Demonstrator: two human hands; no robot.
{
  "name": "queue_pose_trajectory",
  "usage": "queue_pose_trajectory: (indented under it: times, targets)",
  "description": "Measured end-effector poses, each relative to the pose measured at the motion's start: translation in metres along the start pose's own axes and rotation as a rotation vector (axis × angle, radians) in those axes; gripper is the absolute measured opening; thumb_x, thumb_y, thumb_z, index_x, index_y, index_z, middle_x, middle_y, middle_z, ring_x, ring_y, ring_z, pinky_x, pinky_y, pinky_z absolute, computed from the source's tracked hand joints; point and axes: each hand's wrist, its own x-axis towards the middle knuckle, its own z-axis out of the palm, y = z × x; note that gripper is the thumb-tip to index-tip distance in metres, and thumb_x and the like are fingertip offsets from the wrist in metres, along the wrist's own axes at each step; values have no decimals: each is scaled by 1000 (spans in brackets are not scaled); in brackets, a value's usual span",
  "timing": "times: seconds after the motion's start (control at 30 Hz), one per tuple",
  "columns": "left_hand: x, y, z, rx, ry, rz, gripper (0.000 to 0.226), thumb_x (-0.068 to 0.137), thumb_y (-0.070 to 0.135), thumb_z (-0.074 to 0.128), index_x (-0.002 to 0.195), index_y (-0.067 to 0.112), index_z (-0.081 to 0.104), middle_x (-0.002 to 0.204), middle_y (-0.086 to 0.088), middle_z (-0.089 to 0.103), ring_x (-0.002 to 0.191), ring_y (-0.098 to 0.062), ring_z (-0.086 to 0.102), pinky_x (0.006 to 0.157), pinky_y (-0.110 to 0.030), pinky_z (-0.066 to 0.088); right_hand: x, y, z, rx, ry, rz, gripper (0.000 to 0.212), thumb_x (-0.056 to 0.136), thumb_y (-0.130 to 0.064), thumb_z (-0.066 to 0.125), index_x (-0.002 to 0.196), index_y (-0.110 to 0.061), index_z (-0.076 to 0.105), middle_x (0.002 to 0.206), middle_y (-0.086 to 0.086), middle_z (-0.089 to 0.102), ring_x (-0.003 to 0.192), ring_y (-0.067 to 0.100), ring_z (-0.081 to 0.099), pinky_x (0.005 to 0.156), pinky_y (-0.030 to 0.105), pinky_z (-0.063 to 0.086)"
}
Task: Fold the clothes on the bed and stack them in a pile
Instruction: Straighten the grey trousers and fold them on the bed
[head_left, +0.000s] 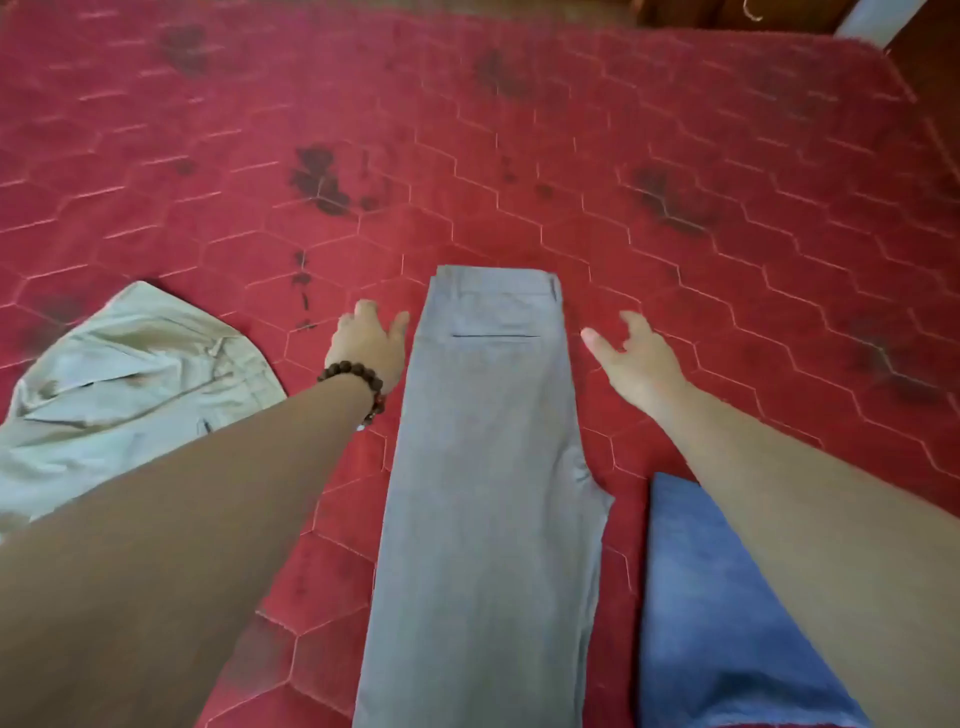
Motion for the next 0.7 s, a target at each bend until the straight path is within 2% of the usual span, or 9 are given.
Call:
queue_pose_trajectory:
  times: [0.1,0.17,0.27,0.33,0.4,0.5,0.57,0.63,0.7]
  targets:
    - [-6,-45,57,145,-105,-88,54,98,44,45,132,1,43,132,-24,48,120,-41,48,96,-48,42,3,46,48,-58,-74,22,74,88,-58,55,147,-20,33,136,20,49,125,33,50,101,39,39]
    - [-11,-61,83,217,-60,-80,54,97,47,45,125,1,46,125,-21,50,116,-39,49,89,-46,43,2,61,72,-91,-66,44,76,87,-61,55,146,-19,34,134,18,49,122,34,50,100,41,40]
    - [-12,-69,108,232,48,-48,50,95,53,45,106,4,47,99,-14,57,88,-35,58,65,-37,40,-3,59,101,-125,21,49,75,86,-64,54,137,-11,40,128,14,53,115,35,54,90,41,44]
    - [-15,-70,116,236,85,-46,50,93,57,45,92,7,42,76,-5,52,68,-29,53,57,-34,37,-10,52,119,-175,104,31,70,86,-64,53,127,-8,43,116,13,58,102,35,60,74,39,46]
    - [-15,-73,118,181,98,-66,52,91,60,47,87,9,40,65,0,44,60,-25,46,54,-33,34,-15,46,131,-178,163,31,63,90,-59,51,123,-7,43,107,13,60,92,34,63,64,35,43]
    - [-14,-75,116,97,66,-83,50,91,58,50,85,9,40,66,1,43,56,-19,42,52,-32,30,-20,40,136,-146,162,1,41,98,-42,50,112,-4,46,90,14,63,82,36,64,62,38,47]
    - [-14,-74,112,92,51,-43,47,93,56,49,85,10,39,66,1,44,57,-20,43,53,-33,32,-22,37,133,-179,200,-84,28,101,-31,46,106,-4,47,74,8,56,72,36,63,57,38,44]
    - [-7,-66,104,94,75,19,46,94,54,47,85,10,38,66,1,44,57,-20,43,55,-33,35,-19,29,125,-190,287,-193,24,101,-26,45,105,-3,48,66,3,48,65,36,60,53,35,38]
    - [9,-55,92,86,135,88,45,94,54,47,87,10,37,66,2,42,55,-16,40,53,-33,33,-6,16,114,-181,365,-286,24,102,-25,44,105,-2,49,68,6,51,67,37,59,55,34,35]
